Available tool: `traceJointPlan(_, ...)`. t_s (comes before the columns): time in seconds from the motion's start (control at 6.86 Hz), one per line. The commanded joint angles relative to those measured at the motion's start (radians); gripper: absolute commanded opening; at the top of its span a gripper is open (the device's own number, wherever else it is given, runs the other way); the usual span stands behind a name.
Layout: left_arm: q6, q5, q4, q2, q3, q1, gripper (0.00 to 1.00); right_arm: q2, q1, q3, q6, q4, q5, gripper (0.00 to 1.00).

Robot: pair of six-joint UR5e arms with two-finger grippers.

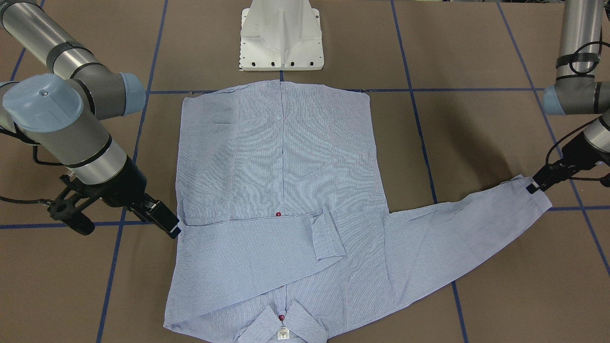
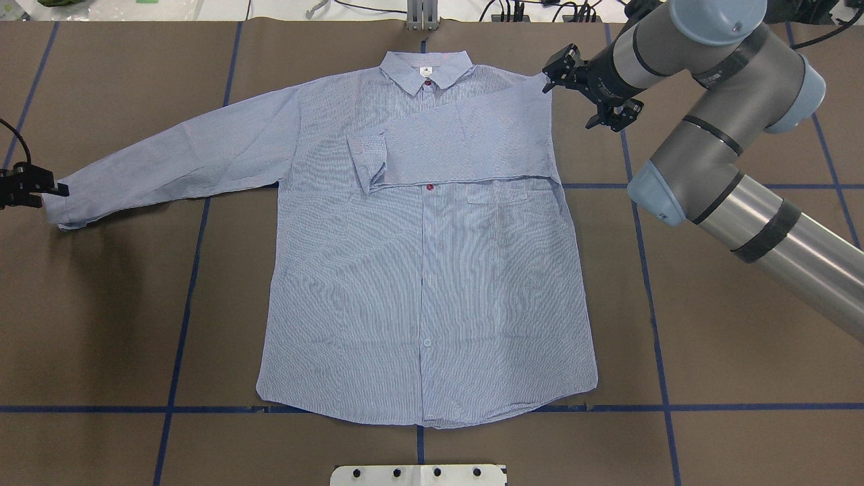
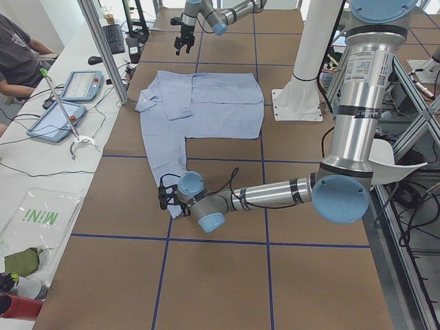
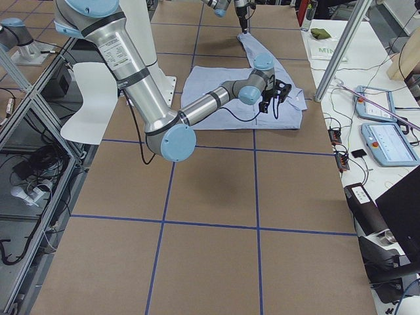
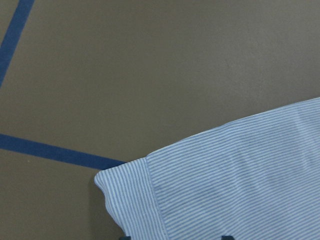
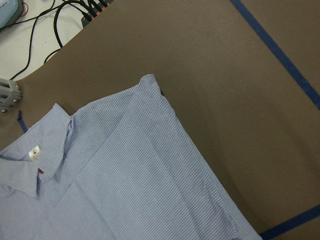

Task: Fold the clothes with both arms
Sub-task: 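Grasp the sleeve cuff nearest the left gripper with the left gripper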

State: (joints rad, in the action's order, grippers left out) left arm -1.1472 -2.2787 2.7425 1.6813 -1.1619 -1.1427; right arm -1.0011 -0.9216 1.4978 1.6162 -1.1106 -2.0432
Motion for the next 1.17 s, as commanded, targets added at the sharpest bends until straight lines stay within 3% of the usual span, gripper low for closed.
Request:
traceJointPlan(0.0,0.0,0.004,0.005,-0.014,0.004,0.001,0.54,-0.001,0.001,-0.001,0.005,0.0,0.001,0.99)
traceJointPlan(0.44,-0.006,0.004,0.005,-0.014,0.002,0.003,0.49,0.002,0.001,0.001,0.01,-0.002,0.001,0.99)
traceJointPlan(0.87,-0.009,0.004,0.003,-0.015,-0.001,0.003,0.0,-0.001,-0.003,-0.001,0.008,-0.003,0.001,0.99)
traceJointPlan(1.02,-0.009,-0.005,0.002,-0.014,-0.001,0.003,0.0,0.001,-0.003,0.001,0.011,-0.005,0.001,0.99)
